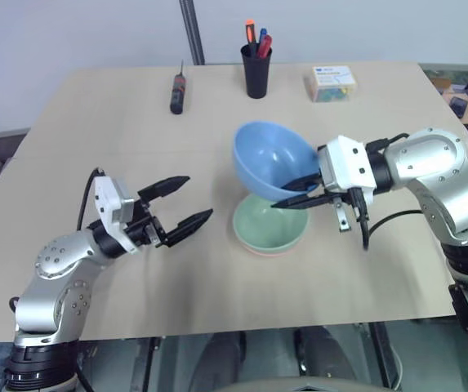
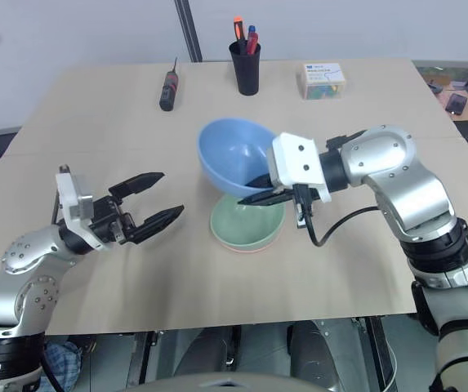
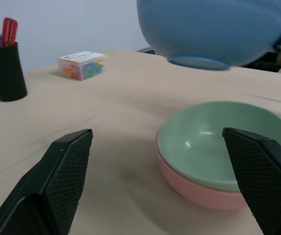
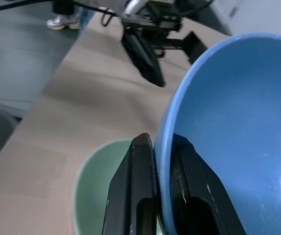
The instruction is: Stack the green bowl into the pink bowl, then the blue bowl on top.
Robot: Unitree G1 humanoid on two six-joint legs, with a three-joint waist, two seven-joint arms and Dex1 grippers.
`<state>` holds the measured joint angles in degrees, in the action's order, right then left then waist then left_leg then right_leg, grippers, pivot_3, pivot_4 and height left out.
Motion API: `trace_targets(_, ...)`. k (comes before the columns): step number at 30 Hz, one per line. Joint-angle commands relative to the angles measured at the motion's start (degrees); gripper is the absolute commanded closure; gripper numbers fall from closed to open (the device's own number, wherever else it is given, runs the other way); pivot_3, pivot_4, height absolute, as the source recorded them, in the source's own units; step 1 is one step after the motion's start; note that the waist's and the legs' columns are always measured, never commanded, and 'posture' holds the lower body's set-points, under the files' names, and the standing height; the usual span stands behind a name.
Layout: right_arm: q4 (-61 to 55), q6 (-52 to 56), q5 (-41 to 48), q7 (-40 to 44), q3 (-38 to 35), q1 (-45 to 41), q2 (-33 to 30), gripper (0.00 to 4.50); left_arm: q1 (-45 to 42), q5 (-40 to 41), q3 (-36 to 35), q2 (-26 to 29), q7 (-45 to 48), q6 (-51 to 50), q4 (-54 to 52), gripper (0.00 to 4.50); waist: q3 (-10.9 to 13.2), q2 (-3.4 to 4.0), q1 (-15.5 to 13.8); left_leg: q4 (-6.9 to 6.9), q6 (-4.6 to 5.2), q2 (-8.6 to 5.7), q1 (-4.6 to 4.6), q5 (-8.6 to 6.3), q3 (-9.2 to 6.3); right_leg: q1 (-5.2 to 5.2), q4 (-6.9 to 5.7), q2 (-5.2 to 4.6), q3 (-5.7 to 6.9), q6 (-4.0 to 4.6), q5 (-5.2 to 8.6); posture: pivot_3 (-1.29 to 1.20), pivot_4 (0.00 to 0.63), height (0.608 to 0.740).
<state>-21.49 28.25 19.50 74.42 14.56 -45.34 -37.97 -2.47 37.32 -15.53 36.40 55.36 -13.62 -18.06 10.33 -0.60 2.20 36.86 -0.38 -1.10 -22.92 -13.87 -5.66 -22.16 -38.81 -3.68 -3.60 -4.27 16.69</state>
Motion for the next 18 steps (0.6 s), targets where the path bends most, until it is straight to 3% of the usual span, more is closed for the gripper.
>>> trace_targets(1,-3.6,1.1,0.7,-0.6,0.3,0.0,-1.0,4.11,-0.8,0.0,-0.7,0.5,0.5,0.9,-0.3,0.0,0.0,0.0,0.0,0.0,0.0,0.0,0.0,0.0,-0.01,0.0,0.0,0.0,0.0,0.0,0.0,0.0,0.15,0.74)
trace_targets(2,-3.7,1.5,1.0,-0.6,0.4,-0.1,-1.1,3.59,-0.9,0.0,-0.7,0.6,0.6,0.9,-0.2,0.0,0.0,0.0,0.0,0.0,0.0,0.0,0.0,0.0,0.0,-0.01,-0.01,0.0,0.0,0.0,0.0,0.0,0.15,0.74)
trace_targets(3,-3.8,1.6,1.1,-0.6,0.6,-0.1,-1.2,3.45,-1.0,0.0,-0.7,0.6,0.6,0.9,-0.1,0.0,0.0,-0.01,0.0,0.0,0.0,0.01,0.0,0.0,-0.01,0.0,-0.01,0.0,0.0,0.0,0.0,0.0,0.15,0.74)
trace_targets(4,-3.8,1.7,1.0,-0.8,0.6,-0.1,-1.2,2.89,-1.0,0.0,-0.7,0.6,0.7,0.9,0.0,0.0,0.0,-0.01,0.0,0.0,0.0,0.01,0.0,0.0,0.0,0.0,-0.01,0.0,0.0,0.0,0.0,0.0,0.15,0.74)
trace_targets(5,-3.9,1.5,0.8,-1.3,0.5,-0.1,-1.1,2.69,-1.1,0.1,-0.7,0.6,0.7,0.9,0.0,0.0,0.0,-0.01,0.0,0.0,0.0,0.01,0.0,0.0,0.0,0.0,-0.01,0.0,0.0,0.0,0.0,0.0,0.15,0.74)
trace_targets(7,-4.2,2.0,0.5,-2.0,0.3,0.1,-1.4,1.85,-1.1,0.1,-0.8,0.7,0.6,0.7,-0.2,0.0,0.0,-0.01,0.0,0.0,0.0,0.01,0.0,0.0,0.0,0.0,-0.01,0.0,0.0,0.0,0.0,0.0,0.15,0.74)
trace_targets(9,-4.0,2.8,1.0,-2.6,-0.2,0.3,-1.6,1.75,-1.0,0.0,-0.9,0.8,-0.5,-0.3,-0.3,0.0,0.0,-0.01,0.0,0.0,0.0,0.01,0.0,0.0,-0.01,0.0,0.0,0.0,0.0,0.0,0.0,0.0,0.15,0.74)
trace_targets(13,2.7,5.8,7.6,-6.4,-10.7,4.5,-0.9,1.75,-0.7,-0.6,-1.9,1.1,-7.9,-6.1,-1.0,0.0,0.0,-0.03,-0.1,0.0,0.0,0.01,0.0,0.0,-0.03,0.02,0.0,0.0,0.02,0.0,0.0,0.0,0.15,0.74)
trace_targets(18,7.4,4.4,9.6,-7.1,-17.5,11.1,-3.7,1.75,3.9,-1.7,-5.0,-0.4,-11.9,-4.8,-4.7,0.0,0.0,-0.1,-0.2,0.04,0.01,-0.05,0.01,-0.01,-0.08,0.12,0.08,-0.05,0.08,0.0,0.0,0.0,0.15,0.74)
